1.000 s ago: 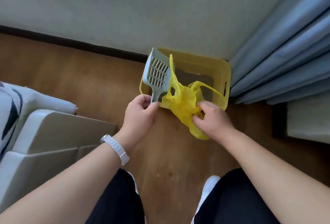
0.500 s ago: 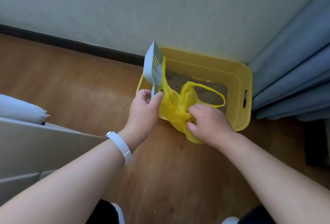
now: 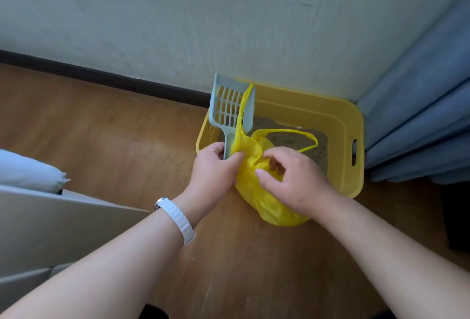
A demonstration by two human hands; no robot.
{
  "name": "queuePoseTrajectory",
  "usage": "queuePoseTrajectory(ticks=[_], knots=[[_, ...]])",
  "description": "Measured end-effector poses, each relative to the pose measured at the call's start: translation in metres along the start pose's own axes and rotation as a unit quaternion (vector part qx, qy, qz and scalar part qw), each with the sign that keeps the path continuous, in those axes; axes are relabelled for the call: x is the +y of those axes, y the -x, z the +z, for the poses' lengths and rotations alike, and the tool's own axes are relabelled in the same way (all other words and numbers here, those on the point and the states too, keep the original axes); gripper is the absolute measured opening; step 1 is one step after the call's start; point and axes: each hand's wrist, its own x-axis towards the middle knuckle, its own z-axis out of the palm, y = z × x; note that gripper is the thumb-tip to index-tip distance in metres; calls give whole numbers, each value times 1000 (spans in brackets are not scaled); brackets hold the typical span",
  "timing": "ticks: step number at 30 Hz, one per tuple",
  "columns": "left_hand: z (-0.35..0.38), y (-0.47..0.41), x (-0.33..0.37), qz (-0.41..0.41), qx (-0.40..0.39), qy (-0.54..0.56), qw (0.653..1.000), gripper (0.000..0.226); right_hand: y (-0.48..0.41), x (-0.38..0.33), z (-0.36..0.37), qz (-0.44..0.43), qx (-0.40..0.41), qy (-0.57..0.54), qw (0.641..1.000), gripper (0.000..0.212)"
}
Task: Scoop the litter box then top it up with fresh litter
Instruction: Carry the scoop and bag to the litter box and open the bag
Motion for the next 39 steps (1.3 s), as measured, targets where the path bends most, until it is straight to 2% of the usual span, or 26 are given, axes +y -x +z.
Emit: queuePoseTrajectory(ticks=[4, 7, 11, 16, 20, 24, 27, 31, 33, 35, 37, 39], knots=[[-2, 1, 3, 13, -19, -27, 999, 9, -9, -20, -5, -14, 101, -96, 990, 20], [2, 7, 4, 34, -47, -56, 997, 14, -12, -36, -3, -30, 113, -131, 984, 11], [6, 14, 2, 61, -71, -104, 990, 6, -18, -39, 5, 50, 41, -130, 989, 14], [6, 8, -7, 82, -49, -123, 988, 10, -24, -38, 20, 126, 55, -120, 983, 18], [8, 5, -10, 115, -49, -185, 975, 16, -24, -35, 26, 137, 84, -118, 980, 19], [12, 4, -7, 123, -69, -176, 974, 23, -24, -37, 26, 153, 119, -128, 973, 17], [14, 7, -5, 119, -100, -163, 974, 17, -26, -40, 22, 178, 145, -157, 961, 18], [10, 4, -11, 129, -132, -150, 971, 10, -26, -43, 16, 191, 130, -223, 947, 19], [2, 1, -13, 153, -168, -145, 963, 17, -26, -44, 14, 187, 128, -248, 942, 19], [-6, -3, -18, 185, -205, -186, 943, 26, -27, -43, 10, 180, 139, -264, 937, 20], [-9, -5, -24, 222, -195, -241, 924, 22, -28, -42, 5, 165, 154, -262, 938, 22], [-9, -9, -28, 232, -129, -245, 933, 20, -27, -40, 0, 147, 145, -238, 949, 24]])
